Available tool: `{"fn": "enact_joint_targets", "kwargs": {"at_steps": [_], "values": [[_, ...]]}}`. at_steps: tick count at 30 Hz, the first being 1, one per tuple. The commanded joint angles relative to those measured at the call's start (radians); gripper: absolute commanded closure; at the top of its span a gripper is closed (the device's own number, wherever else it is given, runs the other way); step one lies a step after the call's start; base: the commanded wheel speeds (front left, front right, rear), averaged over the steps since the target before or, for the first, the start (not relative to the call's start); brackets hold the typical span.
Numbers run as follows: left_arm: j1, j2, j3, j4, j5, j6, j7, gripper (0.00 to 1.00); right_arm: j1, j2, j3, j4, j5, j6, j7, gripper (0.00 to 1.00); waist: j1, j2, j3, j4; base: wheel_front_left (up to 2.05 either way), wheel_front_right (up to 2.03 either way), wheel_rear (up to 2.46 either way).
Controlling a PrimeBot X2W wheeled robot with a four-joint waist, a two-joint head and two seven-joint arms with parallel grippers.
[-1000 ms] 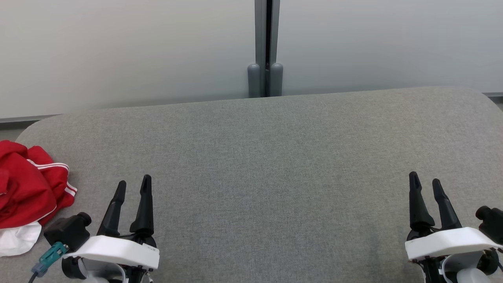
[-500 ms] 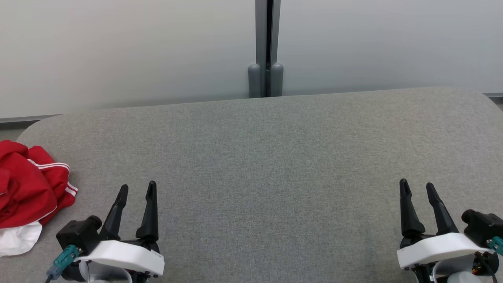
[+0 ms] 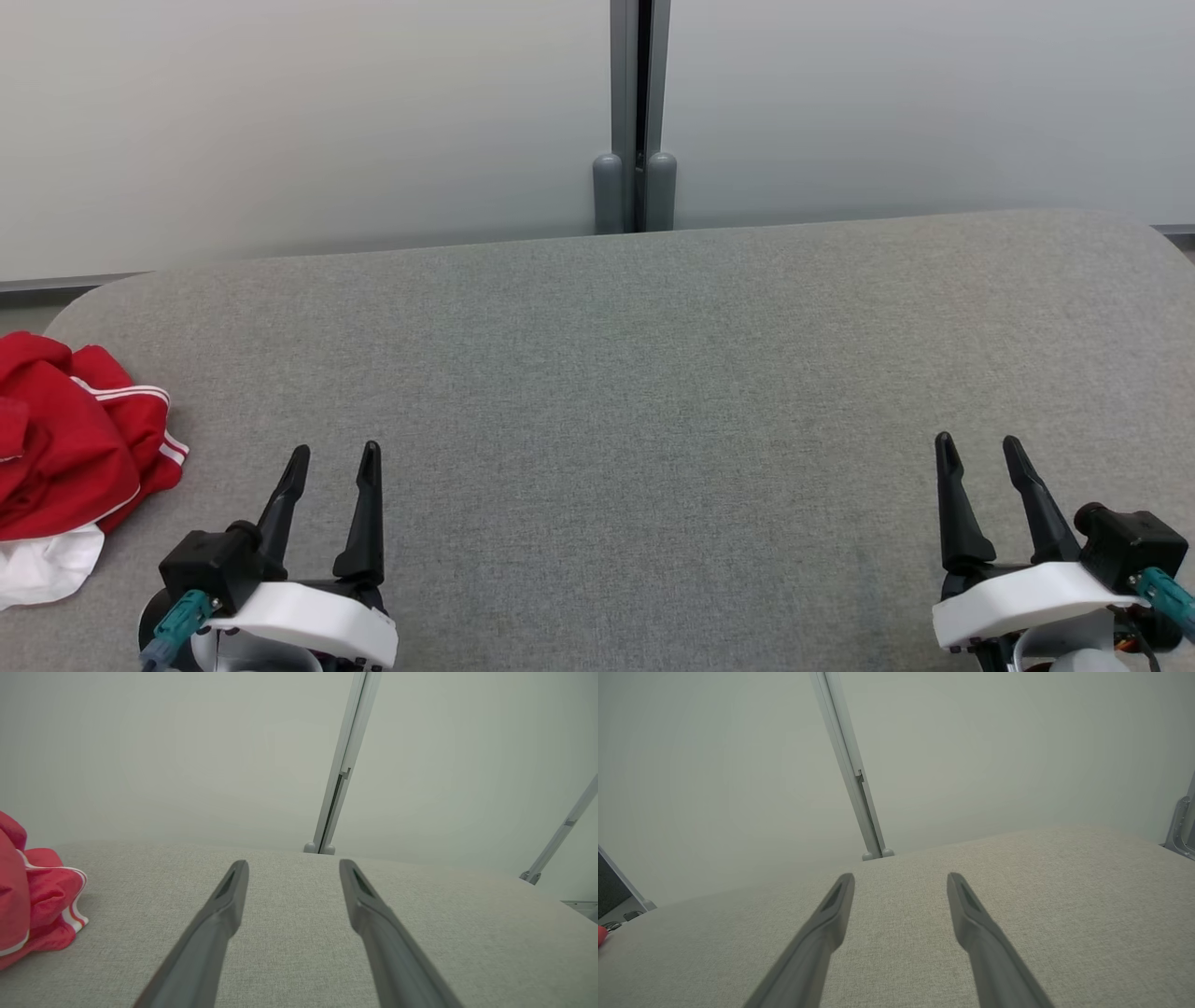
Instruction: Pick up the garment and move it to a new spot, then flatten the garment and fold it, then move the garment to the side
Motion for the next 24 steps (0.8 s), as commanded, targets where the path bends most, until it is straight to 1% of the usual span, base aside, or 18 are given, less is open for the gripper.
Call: {"fn": "enact_joint_targets", "kwargs": {"at_steps": [1, 10, 24], "values": [[0.002, 0.005, -0.001, -0.001, 0.024, 0.006, -0.007, 0.00, 0.003, -0.002, 0.002, 0.002, -0.019, 0.000, -0.011, 0.00, 0.0000, -0.0001, -0.001, 0.002, 0.00, 0.00, 0.00], [0.009, 0.004, -0.004, 0.011, 0.083, 0.010, -0.026, 0.00, 0.007, 0.004, 0.007, 0.014, -0.067, 0.000, -0.031, 0.00, 0.0000, -0.0001, -0.004, 0.009, 0.00, 0.00, 0.00], [0.015, 0.004, -0.019, 0.037, 0.161, 0.017, -0.053, 0.00, 0.013, 0.013, 0.007, 0.045, -0.080, 0.000, -0.056, 0.00, 0.0000, -0.0001, -0.012, 0.014, 0.00, 0.00, 0.00]]}}
